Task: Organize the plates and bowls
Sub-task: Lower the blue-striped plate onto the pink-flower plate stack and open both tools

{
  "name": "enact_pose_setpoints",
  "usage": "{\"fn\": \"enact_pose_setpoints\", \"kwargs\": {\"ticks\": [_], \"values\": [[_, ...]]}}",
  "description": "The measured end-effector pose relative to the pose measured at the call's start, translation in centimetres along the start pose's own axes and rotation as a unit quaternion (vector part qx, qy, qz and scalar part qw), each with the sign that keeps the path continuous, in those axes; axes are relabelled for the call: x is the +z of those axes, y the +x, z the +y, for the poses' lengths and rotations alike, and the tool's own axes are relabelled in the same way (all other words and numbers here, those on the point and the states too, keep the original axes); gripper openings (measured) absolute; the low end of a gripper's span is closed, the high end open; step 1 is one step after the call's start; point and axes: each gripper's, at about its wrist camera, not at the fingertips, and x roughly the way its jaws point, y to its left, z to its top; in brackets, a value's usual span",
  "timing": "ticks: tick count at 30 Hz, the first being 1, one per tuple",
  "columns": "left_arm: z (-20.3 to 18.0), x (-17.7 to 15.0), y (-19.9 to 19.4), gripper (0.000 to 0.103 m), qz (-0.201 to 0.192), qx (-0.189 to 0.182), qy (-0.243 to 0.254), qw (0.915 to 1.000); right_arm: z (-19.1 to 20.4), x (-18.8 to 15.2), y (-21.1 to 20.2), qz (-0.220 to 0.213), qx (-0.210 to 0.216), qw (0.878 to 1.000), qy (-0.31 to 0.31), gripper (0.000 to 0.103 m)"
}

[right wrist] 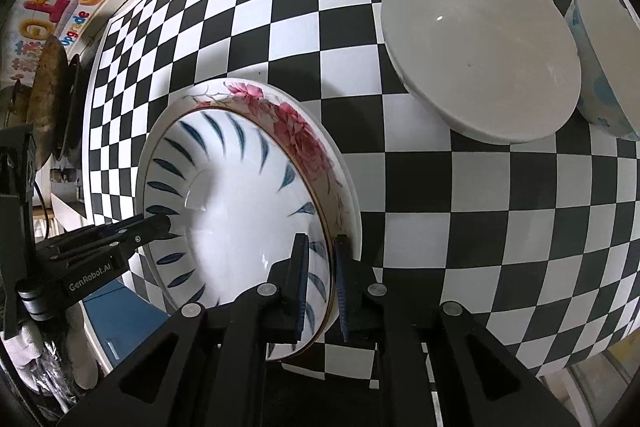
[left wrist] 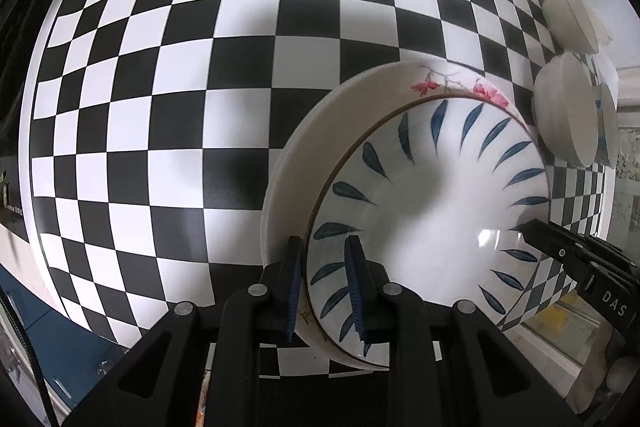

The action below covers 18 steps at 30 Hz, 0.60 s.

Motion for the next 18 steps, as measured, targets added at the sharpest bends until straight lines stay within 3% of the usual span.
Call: {"fn": "enact_pose_setpoints", "kwargs": {"ticks": [10, 18], "values": [[0.2, -0.8, -0.9, 0.019, -0.021, 0.017, -0.031, 0.9992, -0.3, 0.1, -0.5, -0.002, 0.014, 1.0, -0.023, 0.018], [-1.4, -3.4, -4.7, 0.019, -0.078, 0.022, -0.031, 0.9962, 1.6, -2.2, -4.0, -0.042, 0.007, 0.997, -0.064, 0.018]]}}
